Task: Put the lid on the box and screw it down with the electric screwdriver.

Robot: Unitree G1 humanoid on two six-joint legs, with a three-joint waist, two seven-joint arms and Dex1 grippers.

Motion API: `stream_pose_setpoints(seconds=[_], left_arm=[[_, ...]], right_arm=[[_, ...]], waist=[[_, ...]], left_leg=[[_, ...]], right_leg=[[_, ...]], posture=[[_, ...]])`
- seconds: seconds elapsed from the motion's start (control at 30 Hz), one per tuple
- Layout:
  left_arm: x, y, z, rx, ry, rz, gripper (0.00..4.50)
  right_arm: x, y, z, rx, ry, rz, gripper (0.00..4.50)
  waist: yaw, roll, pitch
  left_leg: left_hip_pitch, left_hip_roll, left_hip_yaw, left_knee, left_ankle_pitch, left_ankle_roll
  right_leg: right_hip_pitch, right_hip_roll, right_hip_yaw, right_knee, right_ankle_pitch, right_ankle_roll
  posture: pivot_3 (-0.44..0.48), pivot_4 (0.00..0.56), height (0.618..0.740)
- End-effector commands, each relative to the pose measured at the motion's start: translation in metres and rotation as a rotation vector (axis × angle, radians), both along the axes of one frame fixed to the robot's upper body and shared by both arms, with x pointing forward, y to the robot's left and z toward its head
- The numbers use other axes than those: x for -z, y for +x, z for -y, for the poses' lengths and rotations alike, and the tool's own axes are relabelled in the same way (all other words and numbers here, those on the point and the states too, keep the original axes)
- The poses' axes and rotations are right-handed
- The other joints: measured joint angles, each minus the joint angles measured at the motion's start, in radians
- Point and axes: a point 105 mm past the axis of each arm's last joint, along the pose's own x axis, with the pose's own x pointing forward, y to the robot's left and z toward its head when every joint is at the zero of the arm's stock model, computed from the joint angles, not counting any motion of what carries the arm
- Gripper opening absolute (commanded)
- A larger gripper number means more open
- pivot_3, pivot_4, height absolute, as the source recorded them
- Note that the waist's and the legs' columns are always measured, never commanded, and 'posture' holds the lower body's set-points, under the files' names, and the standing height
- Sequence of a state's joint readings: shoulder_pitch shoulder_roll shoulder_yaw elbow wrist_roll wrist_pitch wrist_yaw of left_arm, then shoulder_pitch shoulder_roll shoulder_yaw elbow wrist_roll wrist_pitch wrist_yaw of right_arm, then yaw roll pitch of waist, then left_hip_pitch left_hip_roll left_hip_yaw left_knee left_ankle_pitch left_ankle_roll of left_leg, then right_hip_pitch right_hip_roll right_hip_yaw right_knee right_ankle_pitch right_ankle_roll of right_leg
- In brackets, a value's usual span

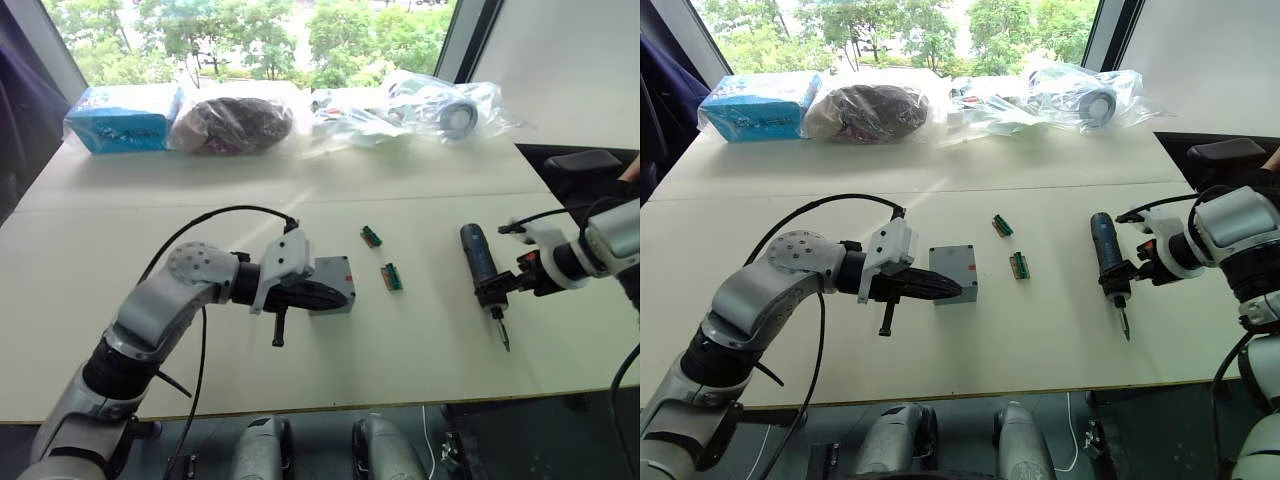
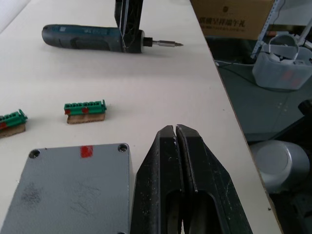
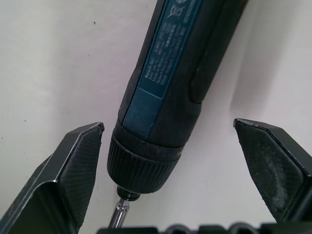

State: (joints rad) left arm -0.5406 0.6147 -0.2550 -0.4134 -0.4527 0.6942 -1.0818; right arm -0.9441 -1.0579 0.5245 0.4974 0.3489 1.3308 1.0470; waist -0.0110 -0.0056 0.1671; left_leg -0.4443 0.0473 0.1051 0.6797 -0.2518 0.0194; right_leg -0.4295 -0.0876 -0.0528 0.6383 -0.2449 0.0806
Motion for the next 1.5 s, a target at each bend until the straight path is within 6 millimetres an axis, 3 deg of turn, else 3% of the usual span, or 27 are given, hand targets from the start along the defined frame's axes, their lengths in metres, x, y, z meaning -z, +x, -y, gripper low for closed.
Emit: stream_pose_setpoints(seconds=[0.03,0.07,0.17,0.37,0.47,0.6,0.67,0.77,0.87,0.97,1.13,1.23,1.5], left_arm=[[-0.008,-0.004,0.003,-0.007,-0.036,0.025,0.0],[-0.008,-0.004,0.003,-0.014,-0.037,0.027,0.0],[-0.008,-0.004,0.004,-0.035,-0.037,0.027,0.0],[-0.006,-0.001,-0.015,-0.102,-0.023,0.021,0.0],[-0.006,0.004,-0.011,-0.108,-0.033,0.022,0.0],[-0.007,0.014,-0.016,-0.117,-0.046,0.012,0.0],[-0.009,0.019,-0.022,-0.125,-0.044,0.015,0.0],[-0.014,0.028,-0.034,-0.161,-0.029,0.018,0.0],[-0.012,0.033,-0.046,-0.199,-0.01,0.007,0.0],[-0.012,0.036,-0.057,-0.21,0.02,-0.001,0.0],[-0.018,0.043,-0.057,-0.192,0.03,0.016,0.0],[-0.019,0.045,-0.038,-0.153,0.029,0.027,0.0],[-0.012,0.049,-0.022,-0.09,0.046,0.015,0.0]], right_arm=[[0.001,0.01,-0.001,-0.01,-0.011,-0.008,4.48],[0.003,0.011,-0.001,-0.02,-0.019,-0.017,4.48],[0.011,0.013,0.002,-0.043,-0.038,-0.042,3.82],[0.028,0.012,0.01,-0.031,-0.076,-0.103,1.86],[0.023,0.017,0.018,-0.013,-0.087,-0.059,1.84],[-0.018,0.05,0.015,0.042,-0.059,0.186,1.84],[-0.054,0.065,0.008,0.047,0.01,0.347,1.84],[-0.134,0.08,-0.018,-0.052,0.18,0.794,1.84],[-0.184,0.059,-0.056,-0.127,0.403,1.148,1.84],[-0.206,0.024,-0.093,-0.164,0.607,1.373,1.84],[-0.189,-0.007,-0.143,-0.195,0.757,1.43,1.84],[-0.161,-0.019,-0.177,-0.228,0.776,1.413,1.84],[-0.132,-0.023,-0.207,-0.288,0.723,1.418,1.84]], waist=[[-0.001,0.0,0.0],[-0.002,-0.001,0.0],[-0.003,-0.001,-0.001],[-0.005,-0.008,-0.005],[-0.002,-0.013,-0.008],[-0.009,-0.012,-0.007],[-0.009,-0.005,-0.003],[-0.006,0.007,0.004],[0.0,0.009,0.006],[0.004,0.008,0.006],[0.015,0.009,0.006],[0.025,0.008,0.006],[0.019,0.008,0.006]], left_leg=[[0.0,0.0,0.0,0.001,0.0,0.0],[0.0,0.0,0.0,0.001,0.0,0.0],[0.001,0.0,0.0,0.001,0.0,0.0],[0.002,0.001,-0.001,0.001,0.0,0.0],[0.003,0.001,-0.001,0.001,0.0,0.0],[0.003,0.001,0.0,0.003,0.0,0.0],[0.002,0.0,0.003,0.003,0.0,0.0],[-0.001,0.0,0.006,0.0,0.0,0.0],[-0.002,0.002,0.006,-0.004,0.005,-0.009],[0.0,0.003,0.005,-0.016,0.01,-0.016],[0.0,0.003,0.002,-0.015,0.012,-0.02],[0.001,0.002,0.001,-0.013,0.008,-0.013],[0.001,0.001,-0.001,-0.013,0.008,-0.012]], right_leg=[[0.001,0.0,0.0,0.0,0.0,0.0],[0.001,0.0,0.0,0.0,0.0,0.0],[0.001,0.0,0.0,0.0,0.0,0.0],[0.003,0.001,0.0,0.0,0.001,0.001],[0.005,0.001,-0.001,-0.001,0.0,-0.001],[0.007,0.0,-0.001,-0.006,0.006,-0.003],[0.004,-0.001,0.001,-0.007,0.008,-0.001],[-0.001,0.0,0.004,-0.006,0.01,0.003],[-0.005,0.004,0.004,-0.004,0.01,0.008],[-0.005,0.007,0.002,-0.006,0.007,0.007],[-0.004,0.006,-0.002,-0.004,0.006,0.003],[-0.001,0.005,-0.002,-0.005,0.006,0.002],[-0.001,0.007,-0.002,-0.003,0.006,0.002]], posture=[[0.0,0.15,0.74],[0.0,0.15,0.74],[0.0,0.15,0.74],[0.0,0.15,0.74],[0.0,0.15,0.74],[0.0,0.15,0.74],[0.0,0.15,0.74],[0.0,0.15,0.74],[0.0,0.15,0.74],[0.0,0.15,0.74],[0.0,0.15,0.74],[0.0,0.15,0.74],[0.0,0.15,0.74]])
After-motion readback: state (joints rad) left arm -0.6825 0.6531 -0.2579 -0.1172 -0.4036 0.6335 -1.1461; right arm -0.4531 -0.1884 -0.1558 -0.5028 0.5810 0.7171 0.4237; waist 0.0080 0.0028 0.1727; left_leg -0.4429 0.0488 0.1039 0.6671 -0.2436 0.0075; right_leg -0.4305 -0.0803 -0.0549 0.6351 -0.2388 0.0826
